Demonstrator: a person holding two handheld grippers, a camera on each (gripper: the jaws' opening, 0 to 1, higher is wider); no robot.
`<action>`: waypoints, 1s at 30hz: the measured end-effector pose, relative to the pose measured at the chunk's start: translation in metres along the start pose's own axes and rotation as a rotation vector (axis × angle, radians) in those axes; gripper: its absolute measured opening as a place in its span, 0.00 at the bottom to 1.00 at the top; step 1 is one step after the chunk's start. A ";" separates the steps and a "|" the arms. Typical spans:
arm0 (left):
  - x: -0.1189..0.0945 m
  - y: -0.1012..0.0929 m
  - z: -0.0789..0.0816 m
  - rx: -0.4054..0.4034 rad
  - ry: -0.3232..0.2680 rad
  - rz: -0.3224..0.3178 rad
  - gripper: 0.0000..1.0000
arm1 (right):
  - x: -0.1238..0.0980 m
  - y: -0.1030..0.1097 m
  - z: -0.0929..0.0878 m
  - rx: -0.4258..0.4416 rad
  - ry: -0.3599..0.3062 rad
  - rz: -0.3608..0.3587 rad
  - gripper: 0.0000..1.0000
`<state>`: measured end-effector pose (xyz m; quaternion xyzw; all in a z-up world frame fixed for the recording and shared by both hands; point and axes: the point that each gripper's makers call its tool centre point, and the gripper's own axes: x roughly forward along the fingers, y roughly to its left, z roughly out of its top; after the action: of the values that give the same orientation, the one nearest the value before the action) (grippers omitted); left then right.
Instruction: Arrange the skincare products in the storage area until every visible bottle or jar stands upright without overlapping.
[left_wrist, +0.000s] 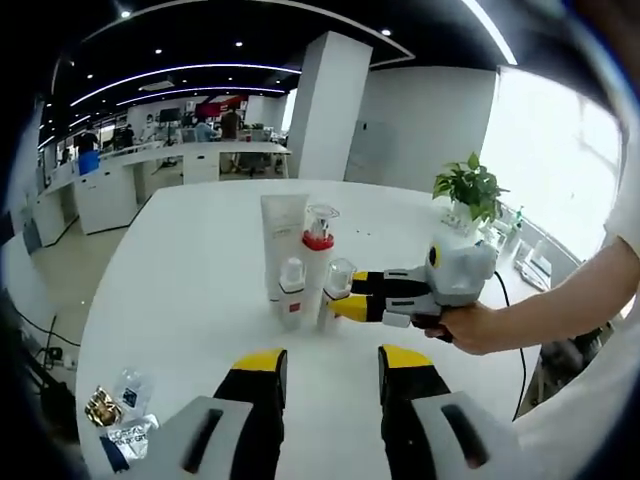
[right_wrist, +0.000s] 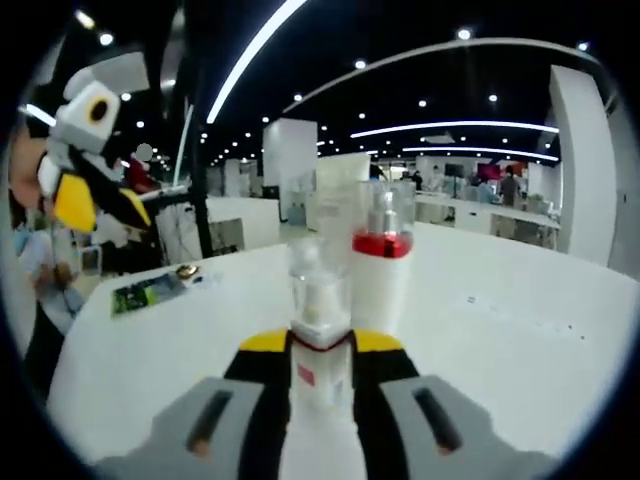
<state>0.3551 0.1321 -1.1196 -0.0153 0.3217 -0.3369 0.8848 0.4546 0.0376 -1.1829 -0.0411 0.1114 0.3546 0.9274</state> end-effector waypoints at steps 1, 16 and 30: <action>0.001 -0.001 0.000 -0.001 -0.001 -0.002 0.37 | 0.001 0.000 0.000 0.002 0.008 -0.001 0.21; 0.000 -0.005 0.000 -0.008 -0.005 -0.008 0.37 | -0.001 0.002 -0.019 -0.035 0.116 -0.009 0.25; -0.002 -0.003 -0.003 -0.018 0.002 0.001 0.36 | -0.003 0.001 -0.042 -0.009 0.230 -0.032 0.21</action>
<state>0.3502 0.1322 -1.1202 -0.0226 0.3257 -0.3336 0.8844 0.4442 0.0299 -1.2227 -0.0877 0.2149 0.3330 0.9139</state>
